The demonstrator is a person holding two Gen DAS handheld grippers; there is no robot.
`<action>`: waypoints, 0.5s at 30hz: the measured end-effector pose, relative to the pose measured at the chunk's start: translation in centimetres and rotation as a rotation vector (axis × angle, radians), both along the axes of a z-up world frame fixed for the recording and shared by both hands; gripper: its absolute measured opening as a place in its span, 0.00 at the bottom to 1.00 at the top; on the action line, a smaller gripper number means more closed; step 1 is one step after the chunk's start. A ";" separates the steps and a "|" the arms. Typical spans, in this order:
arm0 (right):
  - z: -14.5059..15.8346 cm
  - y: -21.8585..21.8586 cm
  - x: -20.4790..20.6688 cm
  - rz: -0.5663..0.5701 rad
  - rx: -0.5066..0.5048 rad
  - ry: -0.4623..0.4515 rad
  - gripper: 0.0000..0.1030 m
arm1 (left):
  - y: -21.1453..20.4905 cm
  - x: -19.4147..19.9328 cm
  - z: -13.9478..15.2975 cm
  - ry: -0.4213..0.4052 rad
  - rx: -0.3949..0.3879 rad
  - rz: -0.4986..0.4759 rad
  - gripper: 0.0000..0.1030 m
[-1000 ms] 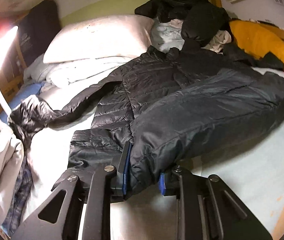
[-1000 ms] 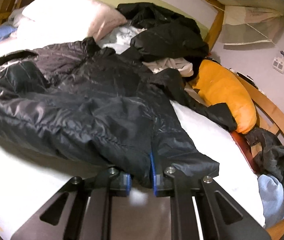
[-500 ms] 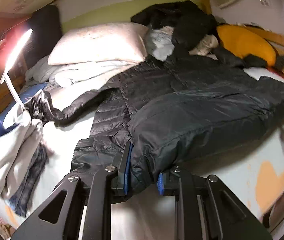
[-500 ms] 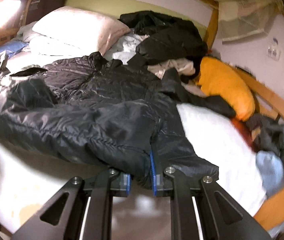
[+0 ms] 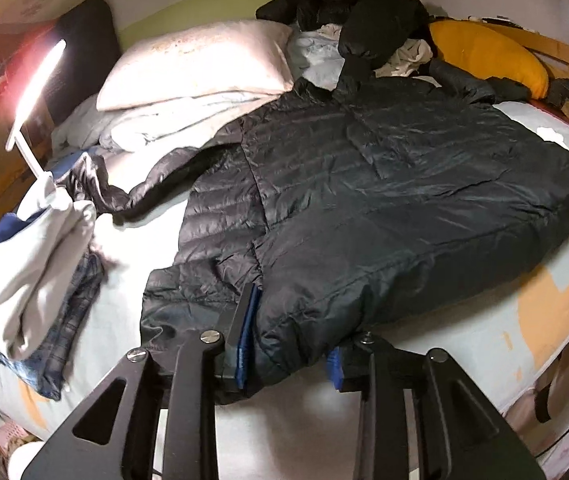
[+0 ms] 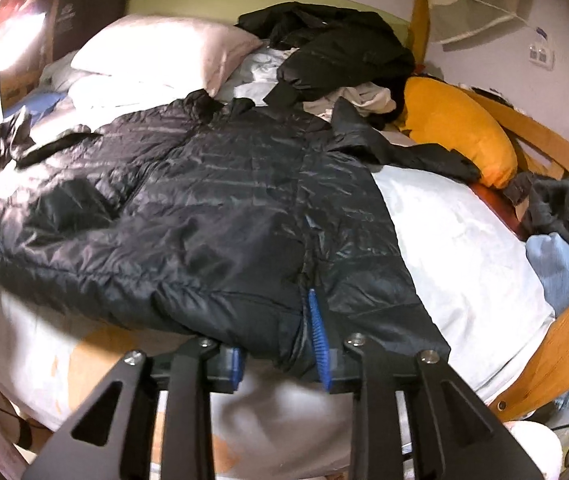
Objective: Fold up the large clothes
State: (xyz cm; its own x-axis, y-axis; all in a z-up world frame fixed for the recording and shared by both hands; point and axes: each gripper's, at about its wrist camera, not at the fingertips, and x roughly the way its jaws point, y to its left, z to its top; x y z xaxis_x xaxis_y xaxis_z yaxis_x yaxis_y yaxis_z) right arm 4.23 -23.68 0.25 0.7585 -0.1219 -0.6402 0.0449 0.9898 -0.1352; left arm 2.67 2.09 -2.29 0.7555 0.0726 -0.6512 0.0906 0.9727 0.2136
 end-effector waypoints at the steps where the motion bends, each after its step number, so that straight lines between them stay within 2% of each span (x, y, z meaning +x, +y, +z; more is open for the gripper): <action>1: 0.1 -0.2 0.2 -0.004 0.002 0.002 0.31 | 0.0 0.0 0.3 -0.006 0.004 -0.004 0.31; 2: 0.3 -0.2 0.2 -0.008 -0.002 -0.001 0.36 | -0.1 0.1 0.7 -0.011 0.007 -0.008 0.32; 6: 1.6 -0.1 0.6 0.006 -0.014 -0.014 0.43 | -0.1 1.3 2.5 -0.019 0.034 -0.022 0.38; 8: 3.3 -0.2 1.6 0.003 -0.032 -0.035 0.57 | 0.2 2.6 3.8 -0.024 0.051 -0.018 0.51; 13: 6.0 -0.6 5.5 -0.014 -0.081 -0.088 0.71 | 1.3 7.2 7.0 -0.039 0.054 0.002 0.70; 14: 6.3 -0.6 6.6 -0.020 -0.083 -0.090 0.72 | 1.5 8.4 7.4 -0.039 0.057 0.005 0.77; 15: 6.5 -0.8 7.5 -0.023 -0.083 -0.089 0.72 | 1.8 9.9 7.7 -0.038 0.063 0.016 0.79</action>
State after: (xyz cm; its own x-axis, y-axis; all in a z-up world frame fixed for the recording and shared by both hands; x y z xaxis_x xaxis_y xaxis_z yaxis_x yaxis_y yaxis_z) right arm 11.75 -24.49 6.70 0.8083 -0.1892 -0.5576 0.0826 0.9740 -0.2108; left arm 12.55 3.88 5.36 0.7779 0.1246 -0.6160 0.0660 0.9585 0.2773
